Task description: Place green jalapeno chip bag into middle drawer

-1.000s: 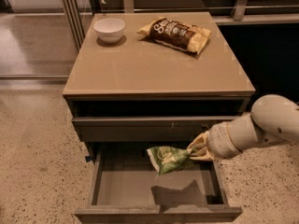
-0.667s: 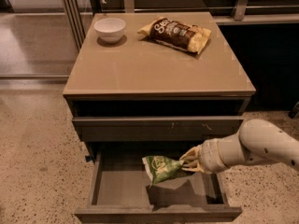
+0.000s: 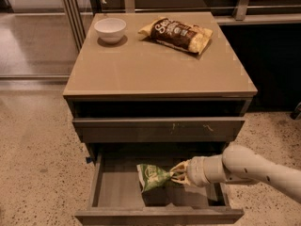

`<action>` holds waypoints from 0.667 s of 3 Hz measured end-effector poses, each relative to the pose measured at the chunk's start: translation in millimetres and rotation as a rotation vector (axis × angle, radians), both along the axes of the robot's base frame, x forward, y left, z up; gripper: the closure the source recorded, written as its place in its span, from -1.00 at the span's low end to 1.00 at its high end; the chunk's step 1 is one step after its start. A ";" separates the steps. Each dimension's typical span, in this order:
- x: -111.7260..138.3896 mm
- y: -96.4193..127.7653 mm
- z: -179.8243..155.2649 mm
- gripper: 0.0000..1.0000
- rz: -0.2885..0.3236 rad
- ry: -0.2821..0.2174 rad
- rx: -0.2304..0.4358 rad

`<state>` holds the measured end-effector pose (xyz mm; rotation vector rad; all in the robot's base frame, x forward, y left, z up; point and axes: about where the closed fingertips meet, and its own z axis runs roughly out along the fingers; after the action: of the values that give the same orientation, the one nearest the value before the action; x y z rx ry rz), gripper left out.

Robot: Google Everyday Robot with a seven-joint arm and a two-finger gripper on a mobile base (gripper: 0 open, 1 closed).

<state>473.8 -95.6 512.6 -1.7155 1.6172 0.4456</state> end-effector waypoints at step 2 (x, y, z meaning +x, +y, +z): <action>0.9 -3.7 -12.5 1.00 -0.005 -0.041 -0.030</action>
Offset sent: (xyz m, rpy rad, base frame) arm 0.0041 -0.0153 -0.0202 -0.0910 -0.1181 -0.0105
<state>474.8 -99.3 500.2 -1.7311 1.6063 0.3825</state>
